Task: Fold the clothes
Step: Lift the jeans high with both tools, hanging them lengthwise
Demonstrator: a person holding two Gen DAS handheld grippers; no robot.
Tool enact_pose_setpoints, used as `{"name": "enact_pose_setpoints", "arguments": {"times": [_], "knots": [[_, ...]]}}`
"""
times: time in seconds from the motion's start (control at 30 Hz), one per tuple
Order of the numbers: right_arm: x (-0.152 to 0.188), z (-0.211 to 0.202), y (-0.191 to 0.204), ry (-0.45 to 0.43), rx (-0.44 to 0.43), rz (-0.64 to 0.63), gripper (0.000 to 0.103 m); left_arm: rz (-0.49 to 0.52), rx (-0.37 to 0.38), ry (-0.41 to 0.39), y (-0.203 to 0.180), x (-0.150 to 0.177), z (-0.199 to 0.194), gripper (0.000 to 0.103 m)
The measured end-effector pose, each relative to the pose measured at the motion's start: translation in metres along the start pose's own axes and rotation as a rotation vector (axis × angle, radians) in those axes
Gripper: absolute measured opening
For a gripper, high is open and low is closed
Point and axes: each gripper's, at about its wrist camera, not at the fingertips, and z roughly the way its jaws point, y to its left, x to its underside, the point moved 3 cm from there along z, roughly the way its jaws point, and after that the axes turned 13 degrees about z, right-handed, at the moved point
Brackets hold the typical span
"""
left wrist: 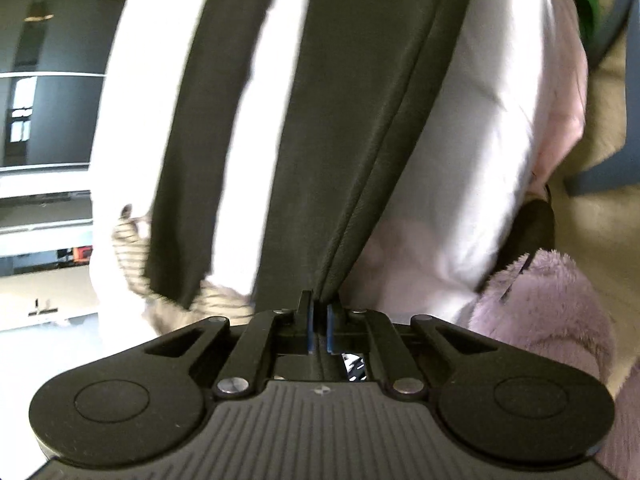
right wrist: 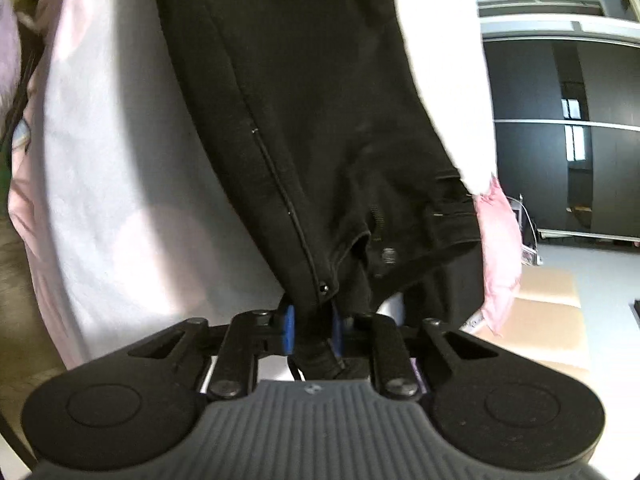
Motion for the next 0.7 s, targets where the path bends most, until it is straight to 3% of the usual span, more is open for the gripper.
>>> {"name": "enact_pose_setpoints", "arguments": {"times": [0.13,0.23,0.43,0.57,0.7], "knots": [[-0.007,-0.025,-0.023,0.018,0.0,-0.023,0.016,-0.043,0.001,-0.009,0.023,0.017,-0.04,0.004],[-0.013,-0.032,-0.032,0.036,-0.019,-0.007,0.016,-0.068,0.027,-0.025,0.018,0.025,-0.058,0.004],[-0.028,-0.023,-0.042,0.065,-0.035,0.034,0.016,-0.061,-0.008,-0.027,0.025,0.025,-0.06,0.004],[-0.039,-0.018,-0.048,0.084,-0.045,0.061,0.016,-0.084,-0.051,-0.028,0.062,0.025,-0.056,0.004],[-0.061,0.003,-0.082,0.101,-0.032,0.161,0.016,-0.119,-0.093,0.0,0.12,0.027,-0.036,0.004]]}}
